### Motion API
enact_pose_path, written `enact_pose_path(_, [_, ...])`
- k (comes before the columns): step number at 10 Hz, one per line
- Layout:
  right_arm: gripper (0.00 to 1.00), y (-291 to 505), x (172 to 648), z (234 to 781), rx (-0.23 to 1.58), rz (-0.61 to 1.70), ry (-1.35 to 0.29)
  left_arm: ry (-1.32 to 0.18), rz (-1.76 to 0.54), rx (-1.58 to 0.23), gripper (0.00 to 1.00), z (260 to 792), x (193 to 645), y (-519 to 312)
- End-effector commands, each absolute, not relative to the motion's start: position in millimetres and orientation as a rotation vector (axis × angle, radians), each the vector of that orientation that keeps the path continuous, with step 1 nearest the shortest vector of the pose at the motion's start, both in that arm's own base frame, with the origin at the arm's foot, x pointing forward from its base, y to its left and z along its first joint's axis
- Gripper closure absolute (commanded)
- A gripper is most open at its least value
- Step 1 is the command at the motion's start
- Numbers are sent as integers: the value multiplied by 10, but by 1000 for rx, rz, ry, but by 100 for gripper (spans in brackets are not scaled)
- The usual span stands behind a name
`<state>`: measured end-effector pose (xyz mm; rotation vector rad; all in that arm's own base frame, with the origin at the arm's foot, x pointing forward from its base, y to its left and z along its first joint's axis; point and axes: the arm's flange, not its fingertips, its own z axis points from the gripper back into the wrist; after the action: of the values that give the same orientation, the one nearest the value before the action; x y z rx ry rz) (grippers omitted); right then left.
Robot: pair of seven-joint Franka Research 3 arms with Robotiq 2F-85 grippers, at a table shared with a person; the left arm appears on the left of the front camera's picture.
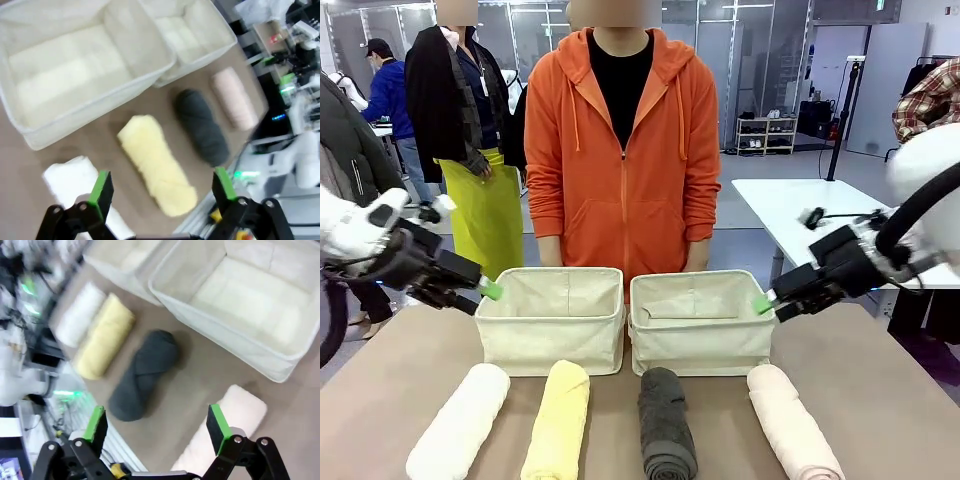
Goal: Divide the towels into two baskets.
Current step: Pick up one hotel-folded towel and place it in the Fabric basket indicated by the person.
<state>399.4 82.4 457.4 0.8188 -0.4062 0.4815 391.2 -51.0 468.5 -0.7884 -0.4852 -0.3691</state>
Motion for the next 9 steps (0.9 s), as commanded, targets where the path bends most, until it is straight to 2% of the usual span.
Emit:
enact_pose_path(1, [0,339,4117,4473,1032,309,-400,-547,-238,-1038,0,4492,3912,-57])
enact_pose_path(2, [0,49,4089,4501,1111,225,-441,-625,-176,-1098,0,4480,3853,171])
enact_pose_path(4, [0,-627,3959,4526,1158,5,-502,-745,-41,-1102,0,4484,3714,667])
enact_pose_path(6, [0,-1447,3609,4541,1180,-197,-603,-889,130,-1056,0,4516,3417,1341])
enact_pose_path(9, [0,-2434,3009,4487,1163,-462,-745,-996,393,-983,0,4465,2826,2153])
